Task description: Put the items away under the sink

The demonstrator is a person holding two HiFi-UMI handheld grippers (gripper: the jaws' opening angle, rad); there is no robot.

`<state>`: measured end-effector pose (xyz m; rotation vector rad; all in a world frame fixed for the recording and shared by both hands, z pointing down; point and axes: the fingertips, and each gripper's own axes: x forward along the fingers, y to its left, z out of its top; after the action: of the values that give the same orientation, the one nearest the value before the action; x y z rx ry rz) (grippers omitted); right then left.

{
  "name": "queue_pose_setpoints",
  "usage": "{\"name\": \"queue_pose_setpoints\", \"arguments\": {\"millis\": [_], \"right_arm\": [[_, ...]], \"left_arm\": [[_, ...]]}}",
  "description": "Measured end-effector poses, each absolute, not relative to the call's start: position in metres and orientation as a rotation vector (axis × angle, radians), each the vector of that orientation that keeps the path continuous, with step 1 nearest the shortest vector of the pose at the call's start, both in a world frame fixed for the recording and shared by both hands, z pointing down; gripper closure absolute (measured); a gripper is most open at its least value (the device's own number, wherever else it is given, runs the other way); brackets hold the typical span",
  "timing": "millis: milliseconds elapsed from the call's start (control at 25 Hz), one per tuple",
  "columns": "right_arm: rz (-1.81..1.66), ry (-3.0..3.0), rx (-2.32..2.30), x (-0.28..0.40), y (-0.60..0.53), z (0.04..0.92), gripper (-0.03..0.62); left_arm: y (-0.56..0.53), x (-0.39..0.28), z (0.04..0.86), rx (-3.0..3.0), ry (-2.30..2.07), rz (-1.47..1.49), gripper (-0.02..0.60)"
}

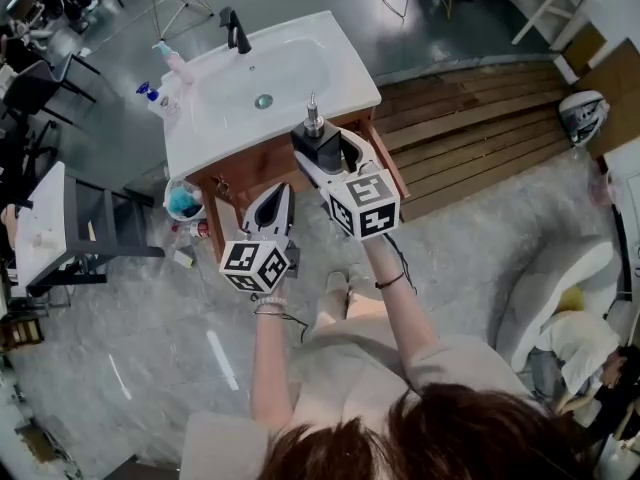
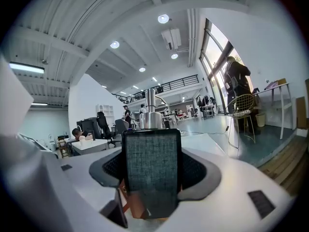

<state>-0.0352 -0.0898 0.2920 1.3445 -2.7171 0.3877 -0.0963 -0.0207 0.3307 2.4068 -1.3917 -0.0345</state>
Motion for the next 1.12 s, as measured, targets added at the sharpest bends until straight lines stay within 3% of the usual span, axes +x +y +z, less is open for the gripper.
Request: {"name": "queue_pose_setpoints", "arguments": {"millis": [1120], "right_arm": [[0.377,-2.697,1.252,-0.029,-0.126,0.474,0.275]], "left_arm": [[-0.080,-0.085,0.507,2.373,-1.265,0.149,0.581]]}}
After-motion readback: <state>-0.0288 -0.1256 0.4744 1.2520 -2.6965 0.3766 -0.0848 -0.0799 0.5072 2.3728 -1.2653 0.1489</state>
